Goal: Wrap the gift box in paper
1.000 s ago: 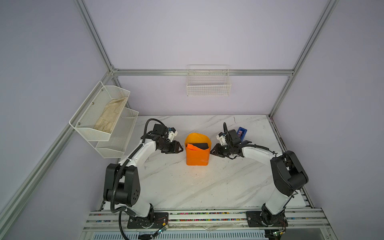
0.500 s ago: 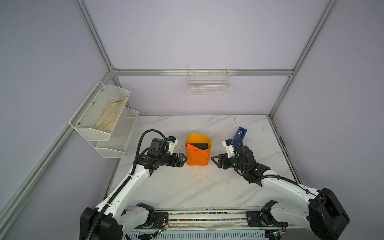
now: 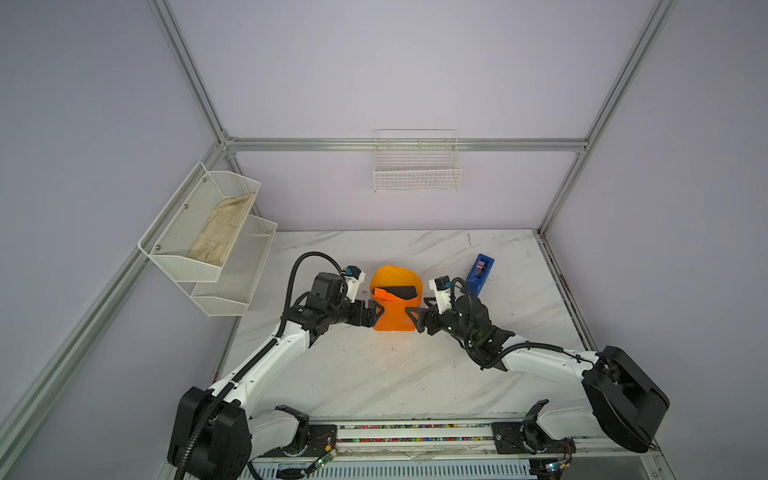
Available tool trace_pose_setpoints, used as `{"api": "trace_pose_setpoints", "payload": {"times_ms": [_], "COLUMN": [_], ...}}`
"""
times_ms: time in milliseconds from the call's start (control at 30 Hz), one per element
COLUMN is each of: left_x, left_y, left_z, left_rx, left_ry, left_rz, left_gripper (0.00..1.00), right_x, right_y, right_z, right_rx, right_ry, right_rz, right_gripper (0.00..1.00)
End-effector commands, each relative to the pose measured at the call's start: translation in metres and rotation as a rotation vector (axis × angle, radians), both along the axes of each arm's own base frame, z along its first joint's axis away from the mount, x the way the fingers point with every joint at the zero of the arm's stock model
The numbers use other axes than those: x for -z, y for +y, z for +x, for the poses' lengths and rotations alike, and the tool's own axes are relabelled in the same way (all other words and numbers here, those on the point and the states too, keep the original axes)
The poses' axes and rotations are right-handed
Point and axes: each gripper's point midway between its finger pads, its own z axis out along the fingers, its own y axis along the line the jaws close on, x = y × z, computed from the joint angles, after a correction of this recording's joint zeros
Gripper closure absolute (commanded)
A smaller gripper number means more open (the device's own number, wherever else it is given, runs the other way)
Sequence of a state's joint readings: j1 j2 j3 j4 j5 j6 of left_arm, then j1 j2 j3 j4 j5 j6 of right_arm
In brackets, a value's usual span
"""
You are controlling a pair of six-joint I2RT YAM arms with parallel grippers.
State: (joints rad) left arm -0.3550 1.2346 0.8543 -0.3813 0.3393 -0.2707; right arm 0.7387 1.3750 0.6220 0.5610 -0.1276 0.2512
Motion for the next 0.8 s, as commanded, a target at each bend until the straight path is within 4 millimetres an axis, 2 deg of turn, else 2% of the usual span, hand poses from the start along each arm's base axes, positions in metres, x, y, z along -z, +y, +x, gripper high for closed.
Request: {"api": "trace_pose_setpoints", "payload": {"times_ms": [0, 300, 533, 767], "left_x": [-0.025, -0.026, -0.016, -0.009], "left_y": [-0.009, -0.017, -0.020, -0.019], "left_z": [0.021, 0.040, 0.051, 0.056], "left_rx": [0.011, -0.002, -0.010, -0.031], "left_ry": [-0.102, -0.141, -0.128, -0.116], "left_rz": [-0.026, -0.051, -0.035, -0.025], "left_gripper": [0.04, 0.05, 0.07, 0.16], "right_x": [-0.019, -0.014, 0.004, 0.018], "right_y": [0.002, 0.011, 0.013, 0.013], "right_z": [0.017, 0.032, 0.037, 0.040], "right_rx": [0.062, 0.085, 0.099, 0.122], "right_ry": [-0.076, -0.049, -0.011, 0.021], "right_rz": [0.012, 0.009, -0.012, -0.027], "right_gripper": [0.18, 0.19, 0.20, 0.22]}}
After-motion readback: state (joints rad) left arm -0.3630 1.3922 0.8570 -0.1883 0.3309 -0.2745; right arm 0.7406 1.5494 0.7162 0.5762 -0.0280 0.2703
